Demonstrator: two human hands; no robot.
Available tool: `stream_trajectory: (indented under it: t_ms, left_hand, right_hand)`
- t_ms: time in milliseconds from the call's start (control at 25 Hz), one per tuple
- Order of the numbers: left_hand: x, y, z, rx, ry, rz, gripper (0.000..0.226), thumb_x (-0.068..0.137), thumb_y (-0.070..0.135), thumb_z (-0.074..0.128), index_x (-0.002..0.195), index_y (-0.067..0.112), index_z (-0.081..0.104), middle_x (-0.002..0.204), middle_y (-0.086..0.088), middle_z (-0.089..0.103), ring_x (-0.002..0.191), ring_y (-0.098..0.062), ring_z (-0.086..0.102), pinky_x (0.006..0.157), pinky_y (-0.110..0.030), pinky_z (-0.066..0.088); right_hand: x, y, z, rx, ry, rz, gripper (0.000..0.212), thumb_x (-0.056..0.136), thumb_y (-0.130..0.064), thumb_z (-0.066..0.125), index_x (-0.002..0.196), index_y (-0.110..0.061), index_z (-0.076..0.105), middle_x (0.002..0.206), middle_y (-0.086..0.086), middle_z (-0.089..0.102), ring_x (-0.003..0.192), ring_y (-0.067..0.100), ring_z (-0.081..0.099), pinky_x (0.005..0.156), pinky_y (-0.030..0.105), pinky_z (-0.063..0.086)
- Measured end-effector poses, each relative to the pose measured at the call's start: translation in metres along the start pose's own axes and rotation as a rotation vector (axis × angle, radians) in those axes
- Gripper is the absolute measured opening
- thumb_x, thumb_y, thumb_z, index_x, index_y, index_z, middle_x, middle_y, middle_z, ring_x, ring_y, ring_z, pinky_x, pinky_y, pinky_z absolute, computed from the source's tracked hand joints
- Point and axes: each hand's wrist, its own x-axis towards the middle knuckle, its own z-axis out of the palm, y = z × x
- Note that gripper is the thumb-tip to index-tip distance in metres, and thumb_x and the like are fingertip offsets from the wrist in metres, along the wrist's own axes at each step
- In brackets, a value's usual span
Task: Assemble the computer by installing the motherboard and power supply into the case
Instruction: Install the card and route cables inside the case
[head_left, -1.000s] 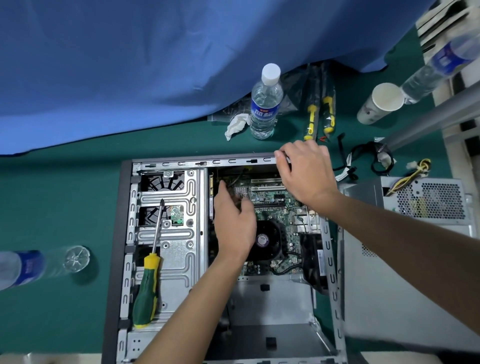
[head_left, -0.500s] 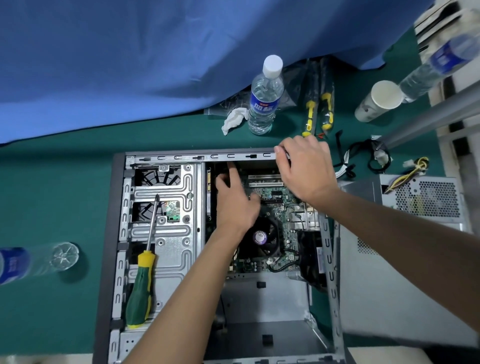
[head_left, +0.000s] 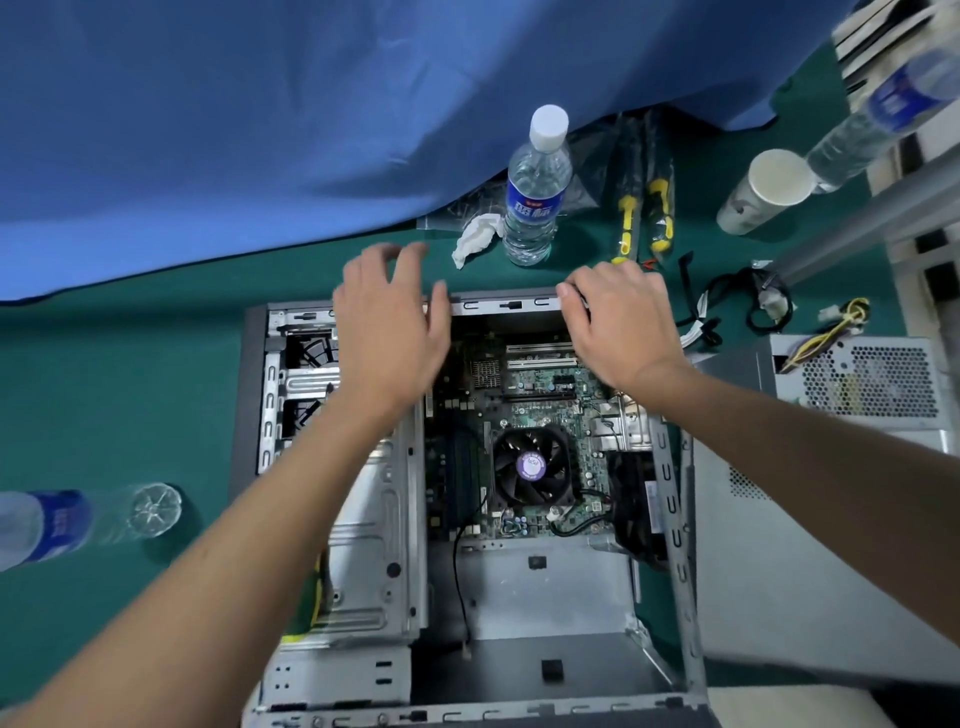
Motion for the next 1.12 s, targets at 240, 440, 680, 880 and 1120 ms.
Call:
stream_trajectory:
  t_ms: [240,440,680,880,1120]
  left_hand:
    - [0.022,0.003,0.031,0.214,-0.102,0.083,0.048,0.105,0.040,0.020,0.081,0.018,0.055,0.087,-0.006,0.064,0.084,-0.030,0.056,0.087,-0.042,0.038]
    - [0.023,-0.004,0.039,0.221,-0.056,0.135,0.048,0.104,0.040,0.019,0.081,0.021,0.056,0.085,0.000,0.061,0.077,-0.021,0.044,0.081,-0.041,0.035]
    - [0.024,-0.008,0.043,0.217,-0.028,0.134,0.048,0.104,0.040,0.018,0.077,0.023,0.054,0.083,0.001,0.062,0.077,-0.021,0.044,0.081,-0.040,0.034]
    - [0.025,-0.008,0.046,0.185,-0.017,0.143,0.045,0.104,0.041,0.018,0.074,0.023,0.048,0.081,0.003,0.058,0.076,-0.019,0.042,0.081,-0.040,0.034]
    - [0.026,-0.006,0.046,0.202,0.000,0.149,0.047,0.105,0.039,0.022,0.077,0.022,0.055,0.085,0.001,0.063,0.080,-0.024,0.051,0.082,-0.041,0.034]
  right_hand:
    - [-0.005,-0.002,-0.004,0.069,0.101,-0.008,0.026,0.101,-0.025,0.040,0.110,-0.012,0.060,0.106,0.005,0.057,0.105,0.026,0.046,0.094,0.041,0.035]
    - [-0.039,-0.020,-0.013,0.068,0.196,-0.106,0.017,0.090,-0.005,0.052,0.105,-0.004,0.060,0.099,0.009,0.055,0.091,0.025,0.051,0.084,0.037,0.044]
    - [-0.068,-0.063,0.020,0.425,-0.374,0.423,0.032,0.101,-0.009,0.043,0.132,-0.001,0.046,0.087,0.004,0.060,0.074,0.022,0.065,0.060,0.030,0.056]
    - [-0.019,-0.038,0.037,0.649,-0.166,0.971,0.037,0.102,-0.016,0.049,0.133,0.004,0.044,0.112,0.013,0.063,0.073,0.020,0.060,0.059,0.018,0.045]
    - [-0.009,-0.032,0.060,0.528,-0.042,1.021,0.025,0.099,-0.022,0.056,0.112,-0.001,0.062,0.115,0.022,0.067,0.107,0.039,0.063,0.083,0.037,0.049]
